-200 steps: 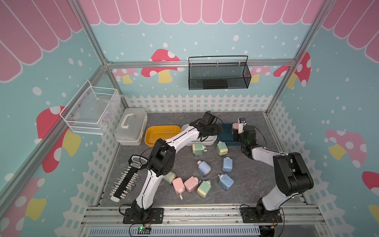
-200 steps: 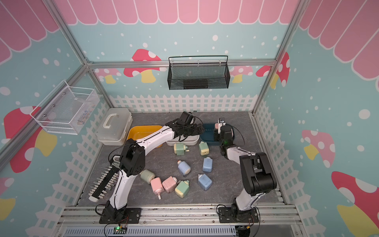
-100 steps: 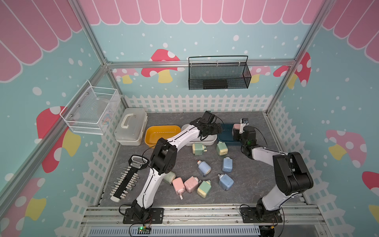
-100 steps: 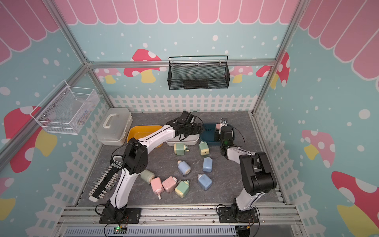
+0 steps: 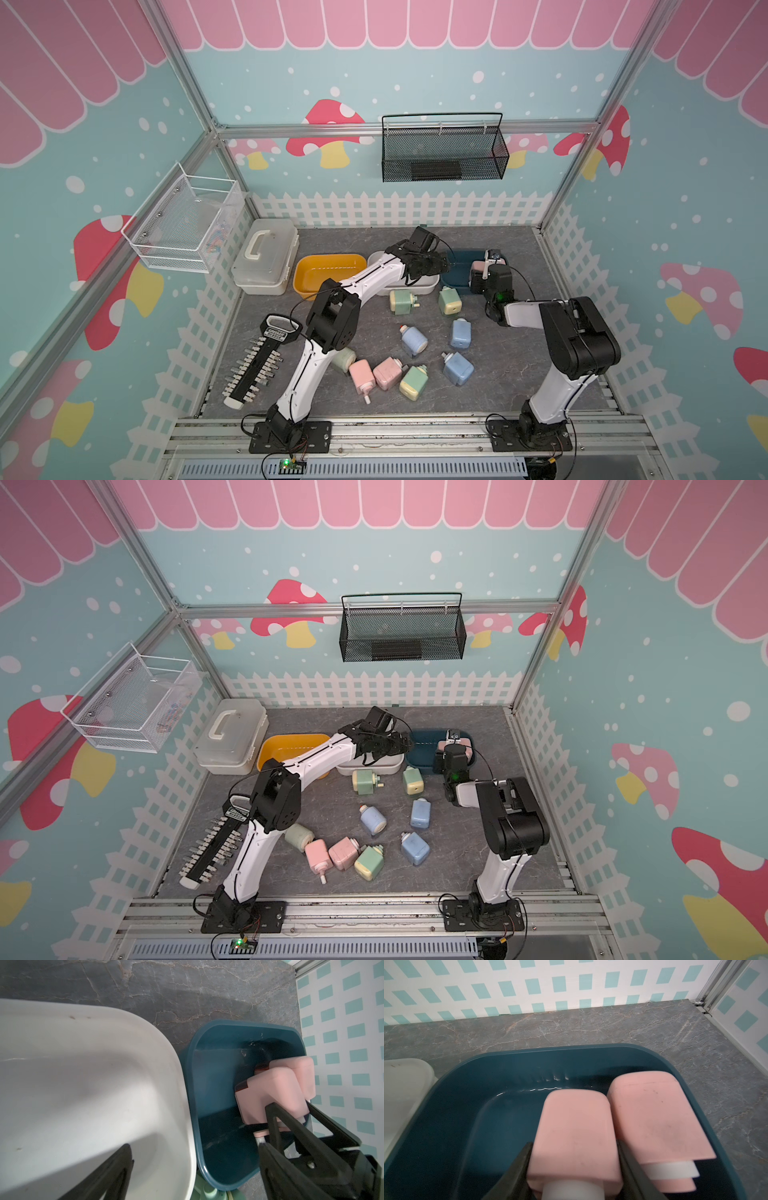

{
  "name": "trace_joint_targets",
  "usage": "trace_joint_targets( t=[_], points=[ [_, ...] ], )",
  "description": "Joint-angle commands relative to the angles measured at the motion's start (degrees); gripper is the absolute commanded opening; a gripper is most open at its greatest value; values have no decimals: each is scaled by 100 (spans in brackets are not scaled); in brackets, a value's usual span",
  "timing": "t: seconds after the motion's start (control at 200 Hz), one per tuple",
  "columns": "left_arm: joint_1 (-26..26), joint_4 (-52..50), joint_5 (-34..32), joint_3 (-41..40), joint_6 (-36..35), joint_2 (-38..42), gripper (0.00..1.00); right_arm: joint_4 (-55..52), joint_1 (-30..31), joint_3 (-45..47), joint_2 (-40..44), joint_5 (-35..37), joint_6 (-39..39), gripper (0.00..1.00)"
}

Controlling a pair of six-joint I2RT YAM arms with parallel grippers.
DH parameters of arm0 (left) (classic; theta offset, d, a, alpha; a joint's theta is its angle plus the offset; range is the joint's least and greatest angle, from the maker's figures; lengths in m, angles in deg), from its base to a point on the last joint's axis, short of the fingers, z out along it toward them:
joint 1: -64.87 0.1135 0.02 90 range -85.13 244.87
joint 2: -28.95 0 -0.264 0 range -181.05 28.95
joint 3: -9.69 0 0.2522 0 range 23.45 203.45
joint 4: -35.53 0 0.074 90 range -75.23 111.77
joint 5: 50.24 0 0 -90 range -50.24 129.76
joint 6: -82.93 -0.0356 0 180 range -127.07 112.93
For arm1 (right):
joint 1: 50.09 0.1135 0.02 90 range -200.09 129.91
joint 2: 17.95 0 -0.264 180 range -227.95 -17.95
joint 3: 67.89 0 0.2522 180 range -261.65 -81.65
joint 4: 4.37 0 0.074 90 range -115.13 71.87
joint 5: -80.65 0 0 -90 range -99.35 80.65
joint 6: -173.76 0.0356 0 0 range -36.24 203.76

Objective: Place the pencil sharpeners by color into the storage box
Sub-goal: Place the pencil sharpener in the storage box.

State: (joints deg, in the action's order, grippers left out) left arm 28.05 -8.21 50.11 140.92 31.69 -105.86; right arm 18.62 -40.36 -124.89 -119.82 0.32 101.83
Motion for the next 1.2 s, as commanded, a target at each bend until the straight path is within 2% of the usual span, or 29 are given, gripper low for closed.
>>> trace_joint_targets(
  t=[0.0,0.24,0.585,0.871,1.011,1.196],
  points=[
    [42,-43,81,62,33,-116,94,515,-27,-25,-53,5,-41,41],
    [48,-46,116,-21,69,-103,94,621,-28,-133,-170,-180,-169,45],
    [52,-30,109,-175,67,-13,94,1057,-20,-79,-290,-166,-208,68],
    [91,-35,99,-343,48,103,94,960,-21,79,63,-143,-260,72],
    [88,-38,108,-382,43,152,94,-182,-28,-105,538,29,-136,78],
    [88,-28,162,-409,45,173,94,-2804,-32,-1043,870,276,-158,84]
  ],
)
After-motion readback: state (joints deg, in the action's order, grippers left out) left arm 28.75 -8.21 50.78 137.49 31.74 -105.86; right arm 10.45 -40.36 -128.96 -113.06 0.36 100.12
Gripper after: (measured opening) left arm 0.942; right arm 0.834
